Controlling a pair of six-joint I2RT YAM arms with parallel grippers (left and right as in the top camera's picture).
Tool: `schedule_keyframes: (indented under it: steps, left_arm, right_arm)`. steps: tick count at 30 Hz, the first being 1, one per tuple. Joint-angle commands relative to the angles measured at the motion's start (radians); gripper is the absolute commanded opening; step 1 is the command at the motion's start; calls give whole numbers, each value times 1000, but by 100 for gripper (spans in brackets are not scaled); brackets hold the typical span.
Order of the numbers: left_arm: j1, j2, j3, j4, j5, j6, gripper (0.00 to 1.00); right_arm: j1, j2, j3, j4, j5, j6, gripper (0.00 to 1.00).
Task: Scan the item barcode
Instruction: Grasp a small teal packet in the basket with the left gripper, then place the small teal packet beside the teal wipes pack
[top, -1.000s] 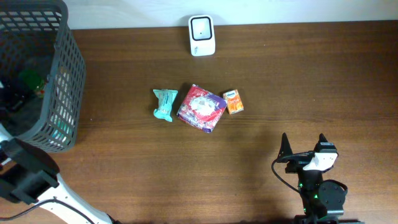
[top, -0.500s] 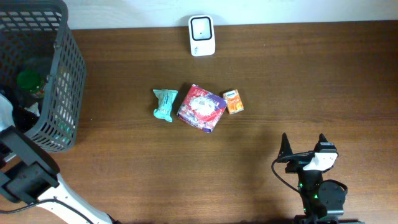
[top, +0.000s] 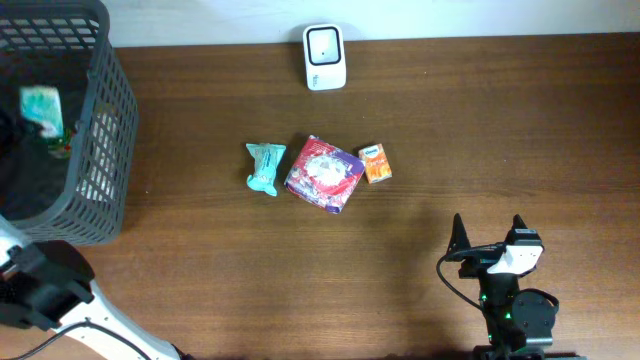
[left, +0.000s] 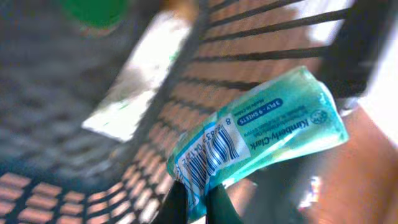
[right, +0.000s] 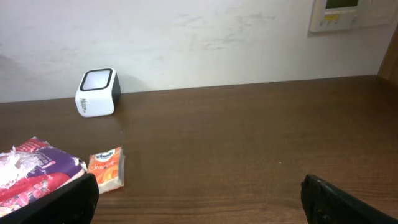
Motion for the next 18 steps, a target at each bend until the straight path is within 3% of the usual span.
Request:
schedule_keyframes:
  steps: [1, 2, 5, 10, 13, 15, 17, 18]
  left_arm:
    - [5, -76, 104, 4, 176, -158, 0]
    - [4, -88, 121, 8, 185, -211, 0]
    - [-20, -147, 149, 26, 251, -222, 0]
    - [-214, -179, 148, -4, 237, -221, 0]
    - [-402, -179, 142, -4, 4, -241, 0]
    - [-543, -179, 92, -4, -275, -446, 0]
    - [-656, -179, 9, -2, -441, -581, 0]
    - [-705, -179, -44, 8, -473, -591, 0]
  right_arm:
    - [-5, -6, -9, -3, 8, 0, 99]
    - [-5, -6, -9, -3, 8, 0, 99]
    - [-5, -6, -9, -3, 8, 0, 99]
    - [-5, -6, -9, -3, 8, 0, 99]
    - [-5, -6, -9, -3, 8, 0, 99]
    - [-5, -6, -9, -3, 8, 0, 99]
    - [-5, -6, -9, -3, 8, 0, 99]
    - [-5, -6, -9, -3, 8, 0, 99]
